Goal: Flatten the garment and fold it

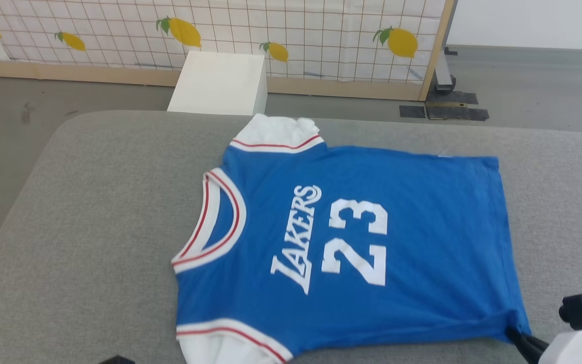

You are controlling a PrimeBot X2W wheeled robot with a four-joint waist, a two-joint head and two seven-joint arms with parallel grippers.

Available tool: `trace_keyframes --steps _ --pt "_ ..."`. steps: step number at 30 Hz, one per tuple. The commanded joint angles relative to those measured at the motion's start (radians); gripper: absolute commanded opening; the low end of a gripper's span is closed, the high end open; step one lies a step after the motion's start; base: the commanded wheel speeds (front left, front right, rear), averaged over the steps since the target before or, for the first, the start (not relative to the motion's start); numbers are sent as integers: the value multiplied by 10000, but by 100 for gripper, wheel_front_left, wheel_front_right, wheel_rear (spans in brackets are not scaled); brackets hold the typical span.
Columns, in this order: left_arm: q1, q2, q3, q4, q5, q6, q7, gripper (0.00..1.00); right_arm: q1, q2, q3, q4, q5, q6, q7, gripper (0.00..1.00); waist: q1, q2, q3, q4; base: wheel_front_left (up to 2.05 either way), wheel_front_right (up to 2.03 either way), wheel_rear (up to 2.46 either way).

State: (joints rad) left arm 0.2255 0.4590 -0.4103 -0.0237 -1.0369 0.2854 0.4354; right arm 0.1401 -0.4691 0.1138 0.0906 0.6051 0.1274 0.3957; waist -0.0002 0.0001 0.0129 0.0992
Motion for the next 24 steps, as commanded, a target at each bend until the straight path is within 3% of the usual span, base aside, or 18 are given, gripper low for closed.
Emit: trace_keyframes --steps 1,4,8,17,24 --pt "301 170 -47 -141 -156 124 261 0 205 -63 -64 -87 -56 33 209 0 2 -1 -19 -28 0 0 0" --pt "508 326 -26 -570 -382 278 648 0 462 -97 -114 -280 -13 33 742 0 2 -1 8 -34 0 0 0" --pt "389 341 348 -1256 -393 335 320 0 618 -67 -332 -609 -11 33 1216 0 2 -1 100 -21 0 0 0" --pt "-1195 393 919 -2383 637 -33 -1042 0 -79 275 -961 -1355 -367 33 1614 0 2 -1 479 -180 0 0 0" --pt "-3097 136 794 -1942 1123 -342 -1238 0 -1294 433 -1045 -1387 -638 33 2436 0 2 -1 1360 -388 0 0 0"
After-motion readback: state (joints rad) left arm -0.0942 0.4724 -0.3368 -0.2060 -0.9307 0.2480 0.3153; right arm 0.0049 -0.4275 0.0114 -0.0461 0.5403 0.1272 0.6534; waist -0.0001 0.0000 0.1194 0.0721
